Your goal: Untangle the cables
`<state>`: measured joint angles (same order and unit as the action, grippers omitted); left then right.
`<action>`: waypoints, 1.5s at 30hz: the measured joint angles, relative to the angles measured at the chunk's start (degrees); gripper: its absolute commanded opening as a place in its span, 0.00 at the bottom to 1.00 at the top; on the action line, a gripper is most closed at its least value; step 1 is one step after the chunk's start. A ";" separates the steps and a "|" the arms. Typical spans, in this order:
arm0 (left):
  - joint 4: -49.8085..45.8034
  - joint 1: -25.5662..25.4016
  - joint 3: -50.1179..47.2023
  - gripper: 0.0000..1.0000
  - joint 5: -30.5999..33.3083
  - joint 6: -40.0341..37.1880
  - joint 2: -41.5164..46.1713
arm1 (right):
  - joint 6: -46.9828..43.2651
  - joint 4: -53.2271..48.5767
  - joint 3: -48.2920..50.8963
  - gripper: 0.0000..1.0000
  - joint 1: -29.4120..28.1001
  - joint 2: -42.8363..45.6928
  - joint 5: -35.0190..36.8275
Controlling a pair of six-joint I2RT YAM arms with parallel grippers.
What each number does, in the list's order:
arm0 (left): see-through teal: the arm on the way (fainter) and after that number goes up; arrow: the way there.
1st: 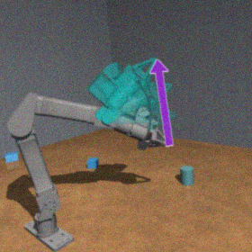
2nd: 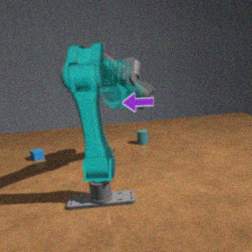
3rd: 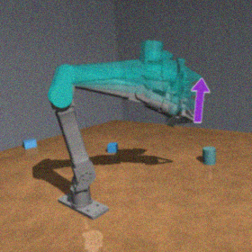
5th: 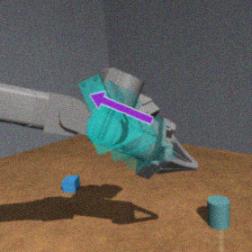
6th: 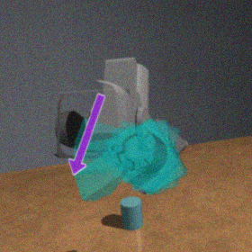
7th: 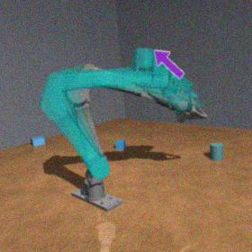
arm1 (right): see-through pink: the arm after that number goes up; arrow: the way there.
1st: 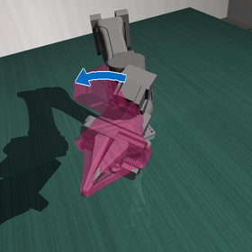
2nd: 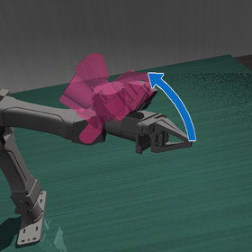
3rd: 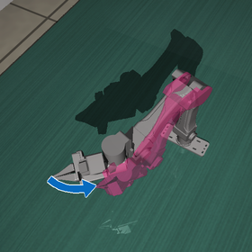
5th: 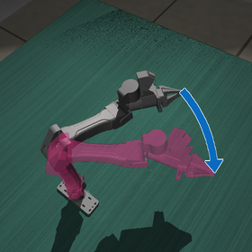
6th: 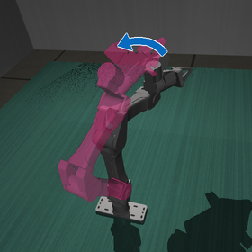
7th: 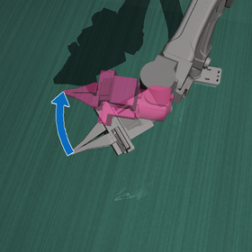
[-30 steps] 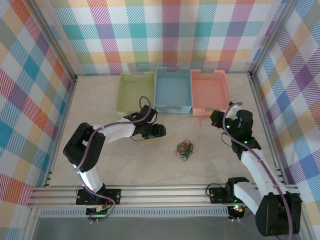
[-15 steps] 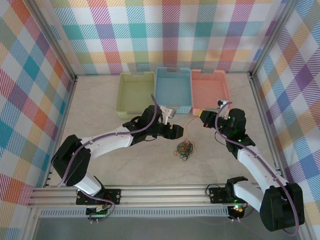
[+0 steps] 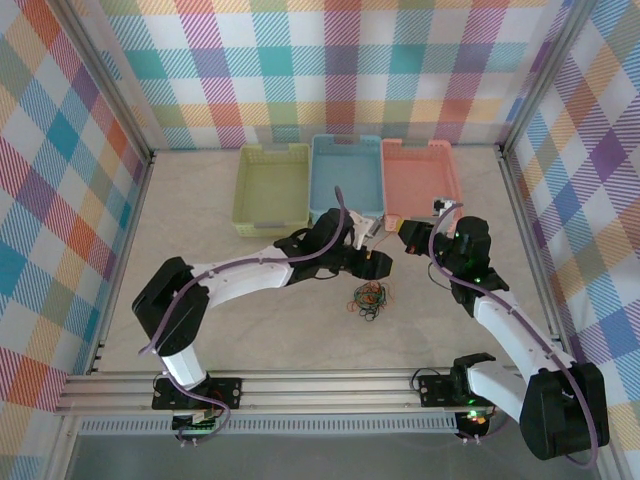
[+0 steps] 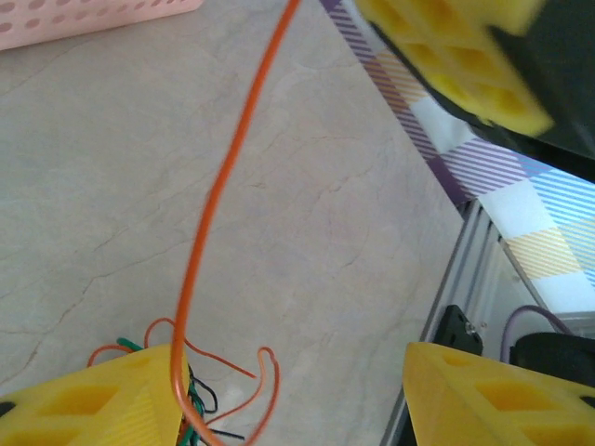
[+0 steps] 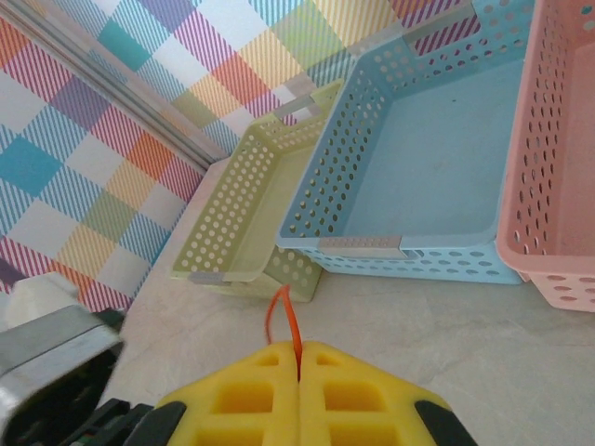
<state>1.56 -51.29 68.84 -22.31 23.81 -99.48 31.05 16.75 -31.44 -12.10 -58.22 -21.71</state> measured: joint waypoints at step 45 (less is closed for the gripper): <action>-9.62 2.38 -8.02 0.00 12.98 10.54 24.87 | -25.77 16.92 5.14 0.58 -17.68 -6.29 -18.23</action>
<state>-8.05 -48.90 60.82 -9.32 34.35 -74.61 5.28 33.67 -26.30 -29.78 -64.51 -39.94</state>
